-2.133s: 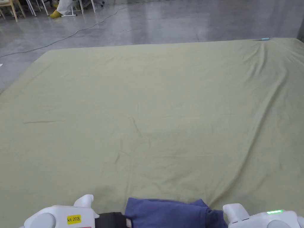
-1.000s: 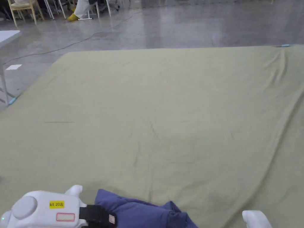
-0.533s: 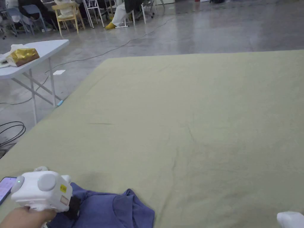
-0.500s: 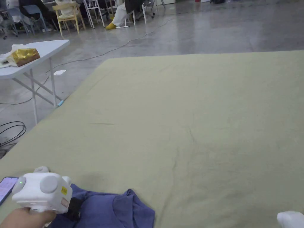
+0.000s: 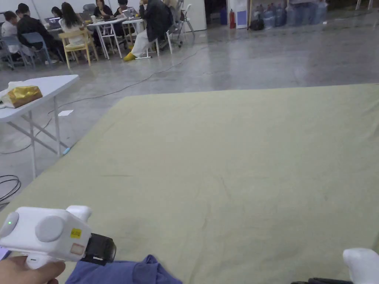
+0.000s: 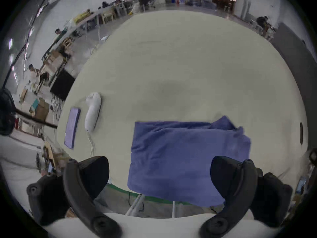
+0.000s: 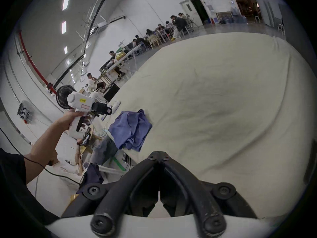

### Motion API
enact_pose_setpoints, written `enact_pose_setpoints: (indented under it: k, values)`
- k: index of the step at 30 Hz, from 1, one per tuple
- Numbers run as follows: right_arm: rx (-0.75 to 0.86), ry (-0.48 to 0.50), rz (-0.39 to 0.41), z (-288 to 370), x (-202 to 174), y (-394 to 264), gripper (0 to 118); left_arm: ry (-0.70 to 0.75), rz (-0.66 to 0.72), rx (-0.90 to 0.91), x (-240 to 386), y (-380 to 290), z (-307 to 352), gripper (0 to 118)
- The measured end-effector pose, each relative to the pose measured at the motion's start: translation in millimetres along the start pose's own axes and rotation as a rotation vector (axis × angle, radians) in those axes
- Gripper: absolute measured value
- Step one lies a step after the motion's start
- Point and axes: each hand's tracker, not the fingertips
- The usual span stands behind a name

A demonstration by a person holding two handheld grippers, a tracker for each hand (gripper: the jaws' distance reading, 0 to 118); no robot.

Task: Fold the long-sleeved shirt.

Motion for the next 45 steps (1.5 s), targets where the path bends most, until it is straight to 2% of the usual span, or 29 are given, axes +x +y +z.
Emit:
enact_pose_setpoints:
  k: [1, 2, 3, 4, 5, 9, 10, 13, 14, 20, 35, 36, 37, 38, 39, 40, 41, 42, 45]
  values:
    - [0.031, -0.030, 0.017, 11, 1, 7, 0, -0.015, -0.027, 0.097, 23, 6, 20, 114]
    - [0.080, -0.072, 0.034, 25, 2, 17, 0, 0.029, -0.054, 0.183, 43, 14, 39, 107]
    - [0.127, -0.113, 0.035, 37, 3, 25, 0, 0.083, -0.093, 0.258, 60, 21, 56, 87]
    - [0.184, -0.174, 0.036, 52, 5, 35, 0, 0.122, -0.125, 0.366, 77, 28, 79, 38]
    - [0.249, -0.242, 0.051, 70, 4, 47, 0, 0.128, -0.141, 0.465, 92, 34, 99, 1]
    - [0.477, -0.396, 0.087, 131, -7, 83, 0, 0.026, -0.081, 0.762, 153, 44, 172, 0]
    - [0.504, -0.430, 0.113, 144, -10, 91, 0, -0.005, -0.056, 0.822, 169, 42, 186, 0]
    - [0.567, -0.622, 0.210, 168, -23, 108, 0, -0.034, -0.035, 0.954, 213, 30, 211, 0]
    - [0.605, -0.651, 0.224, 175, -27, 109, 0, -0.039, -0.027, 0.985, 230, 24, 215, 0]
    - [0.672, -0.709, 0.219, 192, -38, 103, 0, -0.097, -0.006, 0.958, 281, 6, 212, 0]
    - [0.701, -0.699, 0.208, 201, -43, 90, 0, -0.100, -0.019, 0.996, 321, -25, 230, 0]
    - [0.697, -0.676, 0.205, 202, -43, 91, 3, -0.092, -0.019, 1.006, 321, -25, 232, 0]
    - [0.712, -0.624, 0.201, 203, -43, 90, 27, -0.078, -0.015, 1.014, 322, -26, 235, 0]
    - [0.703, -0.623, 0.207, 205, -45, 91, 55, -0.055, -0.009, 1.012, 322, -25, 236, 2]
    - [0.709, -0.626, 0.214, 206, -47, 90, 86, -0.057, -0.008, 1.011, 320, -24, 235, 28]
    - [0.726, -0.615, 0.223, 208, -48, 87, 113, -0.054, 0.031, 1.072, 317, -33, 236, 90]
    - [0.725, -0.618, 0.226, 209, -49, 87, 118, -0.079, -0.001, 1.051, 318, -34, 243, 118]
    - [0.725, -0.618, 0.228, 210, -50, 87, 118, -0.081, 0.003, 1.049, 318, -35, 246, 115]
    - [0.721, -0.593, 0.211, 212, -50, 87, 118, -0.080, 0.001, 1.026, 317, -33, 246, 118]
